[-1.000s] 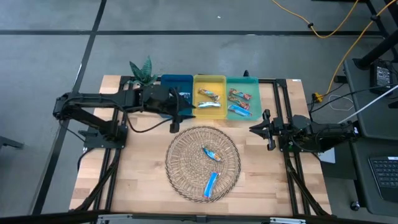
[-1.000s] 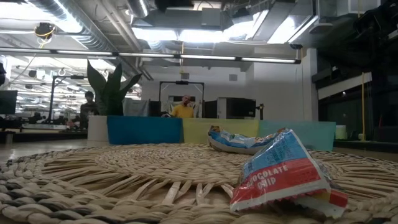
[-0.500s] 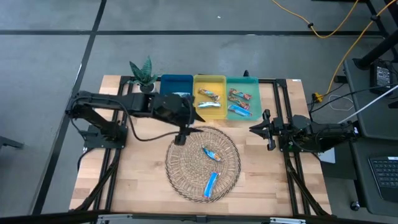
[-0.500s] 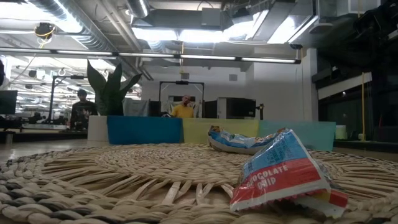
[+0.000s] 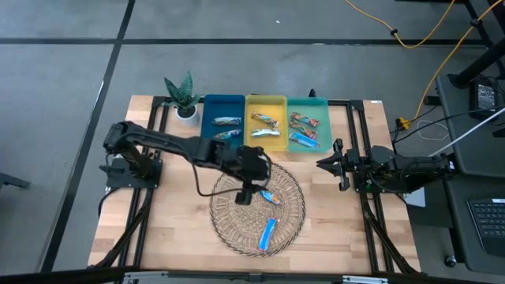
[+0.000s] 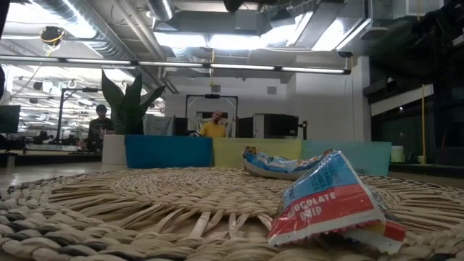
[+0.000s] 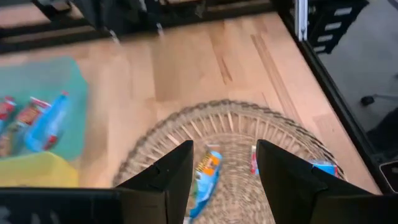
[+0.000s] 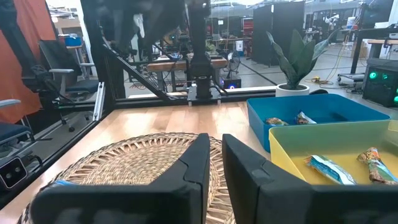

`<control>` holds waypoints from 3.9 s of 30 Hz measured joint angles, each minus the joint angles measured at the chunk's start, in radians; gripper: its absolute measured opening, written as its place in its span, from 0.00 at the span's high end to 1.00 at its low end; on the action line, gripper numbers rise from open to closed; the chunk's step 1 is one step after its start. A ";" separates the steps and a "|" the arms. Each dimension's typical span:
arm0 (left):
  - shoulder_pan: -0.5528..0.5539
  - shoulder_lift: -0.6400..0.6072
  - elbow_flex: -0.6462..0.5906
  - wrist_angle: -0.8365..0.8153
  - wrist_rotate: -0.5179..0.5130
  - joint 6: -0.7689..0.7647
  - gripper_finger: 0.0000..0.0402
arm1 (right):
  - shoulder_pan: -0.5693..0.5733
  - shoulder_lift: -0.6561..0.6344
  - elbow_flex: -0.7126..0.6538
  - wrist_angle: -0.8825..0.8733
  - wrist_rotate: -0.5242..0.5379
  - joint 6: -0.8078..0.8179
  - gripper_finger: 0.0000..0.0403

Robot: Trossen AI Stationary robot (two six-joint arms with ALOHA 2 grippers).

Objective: Pick and place Granola Bars by type
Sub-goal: Put the yellow granola bar into the yellow bin

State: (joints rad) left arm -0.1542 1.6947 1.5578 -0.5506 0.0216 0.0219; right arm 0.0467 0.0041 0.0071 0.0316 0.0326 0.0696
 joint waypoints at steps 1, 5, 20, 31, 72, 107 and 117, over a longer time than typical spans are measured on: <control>-0.004 0.014 0.000 0.001 0.000 -0.009 0.58 | 0.000 0.000 0.000 0.000 0.000 0.000 0.88; -0.010 0.063 0.000 0.000 0.000 -0.018 0.58 | 0.000 0.000 0.000 0.000 0.000 0.000 0.88; 0.016 0.246 0.000 -0.026 0.001 0.060 0.58 | 0.000 0.000 0.000 0.000 0.000 0.000 0.88; 0.020 0.368 0.000 -0.050 0.008 0.092 0.58 | 0.000 0.000 0.000 0.000 0.000 0.000 0.88; 0.059 0.443 -0.001 -0.036 0.002 0.045 0.88 | 0.000 0.000 0.000 0.000 0.000 0.000 0.88; 0.141 0.328 0.342 -0.211 -0.084 0.138 0.91 | 0.000 0.000 0.000 0.000 -0.008 0.000 0.88; 0.212 0.324 0.490 -0.256 -0.082 0.179 0.91 | 0.000 0.000 0.000 -0.001 -0.008 0.000 0.88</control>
State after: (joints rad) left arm 0.0576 2.0184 2.0474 -0.8068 -0.0608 0.2008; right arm 0.0467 0.0044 0.0071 0.0307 0.0250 0.0696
